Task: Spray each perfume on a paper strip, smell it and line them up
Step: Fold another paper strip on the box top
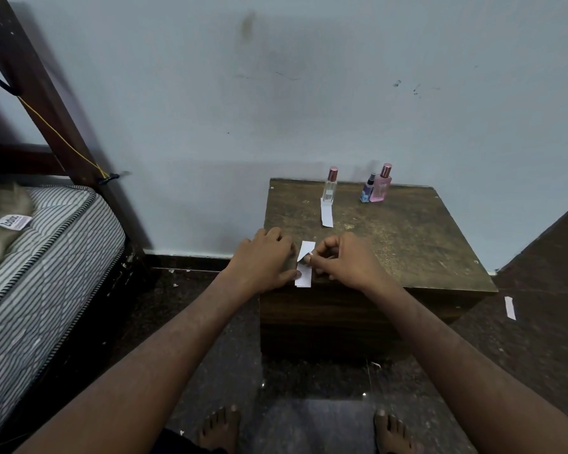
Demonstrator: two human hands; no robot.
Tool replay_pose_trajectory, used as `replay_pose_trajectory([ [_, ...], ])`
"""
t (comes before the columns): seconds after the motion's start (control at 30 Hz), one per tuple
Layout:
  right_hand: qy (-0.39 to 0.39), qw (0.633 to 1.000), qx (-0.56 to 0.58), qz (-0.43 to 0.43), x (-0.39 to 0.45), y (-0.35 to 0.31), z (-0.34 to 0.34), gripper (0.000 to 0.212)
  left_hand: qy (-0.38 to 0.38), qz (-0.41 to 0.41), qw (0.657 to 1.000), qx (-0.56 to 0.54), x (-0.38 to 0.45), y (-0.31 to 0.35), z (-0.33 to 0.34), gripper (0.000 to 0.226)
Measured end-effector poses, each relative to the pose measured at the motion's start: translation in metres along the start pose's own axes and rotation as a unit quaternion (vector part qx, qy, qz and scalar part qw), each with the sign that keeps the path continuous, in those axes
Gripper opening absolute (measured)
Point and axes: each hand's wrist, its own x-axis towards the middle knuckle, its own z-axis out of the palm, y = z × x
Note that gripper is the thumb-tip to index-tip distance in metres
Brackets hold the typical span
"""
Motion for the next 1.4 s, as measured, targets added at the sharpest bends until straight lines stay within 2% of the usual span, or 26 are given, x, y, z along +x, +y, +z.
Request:
replay_pose_trajectory([
  [0.2,0.086,0.991,-0.054,-0.083,-0.004,-0.003,0.003,0.013,0.007,-0.007,0.998,-0.06,0.0,0.003,0.002,0.044],
  [0.4,0.104,0.987,-0.078,-0.096,-0.001,0.004,0.008,0.019,0.0,-0.018,0.995,-0.1,-0.001,0.004,0.001,0.049],
  [0.5,0.094,0.991,-0.074,-0.064,0.003,0.002,0.01,0.015,-0.011,-0.016,0.996,-0.09,-0.001,0.004,0.0,0.056],
  [0.57,0.094,0.995,-0.03,-0.003,0.009,0.002,0.001,0.012,-0.018,-0.014,0.997,-0.078,-0.001,0.004,-0.002,0.055],
  [0.6,0.123,0.992,0.002,0.037,0.012,0.003,-0.01,0.012,-0.02,-0.013,0.997,-0.079,0.0,0.005,-0.004,0.053],
  [0.63,0.184,0.98,0.033,0.075,0.016,0.007,-0.025,0.012,-0.021,-0.012,0.996,-0.082,0.0,0.006,-0.005,0.051],
  [0.7,0.366,0.922,0.076,0.103,0.016,0.015,-0.061,0.011,-0.025,-0.01,0.996,-0.084,0.001,0.007,-0.005,0.05],
  [0.73,0.442,0.889,0.086,0.086,0.012,0.02,-0.077,0.009,-0.028,-0.01,0.996,-0.086,0.001,0.007,-0.005,0.05],
  [0.77,0.484,0.869,0.084,0.056,0.007,0.025,-0.087,0.005,-0.03,-0.012,0.996,-0.087,0.002,0.005,-0.005,0.051],
  [0.8,0.492,0.868,0.069,0.025,0.003,0.03,-0.09,0.003,-0.032,-0.013,0.995,-0.089,0.002,0.003,-0.005,0.051],
  [0.93,0.378,0.918,-0.073,-0.091,-0.009,0.052,-0.081,0.01,-0.032,-0.013,0.995,-0.093,0.003,0.001,-0.006,0.051],
  [1.03,0.281,0.929,-0.171,-0.169,-0.013,0.07,-0.076,0.016,-0.026,-0.024,0.997,-0.076,0.005,0.005,-0.007,0.051],
  [1.3,0.093,0.963,-0.243,-0.073,-0.024,0.094,-0.073,0.026,-0.02,-0.062,0.997,-0.046,0.014,0.013,-0.011,0.044],
  [1.4,0.027,0.958,-0.273,-0.089,-0.029,0.094,-0.073,0.039,-0.018,-0.068,0.996,-0.048,0.019,0.014,-0.013,0.041],
])
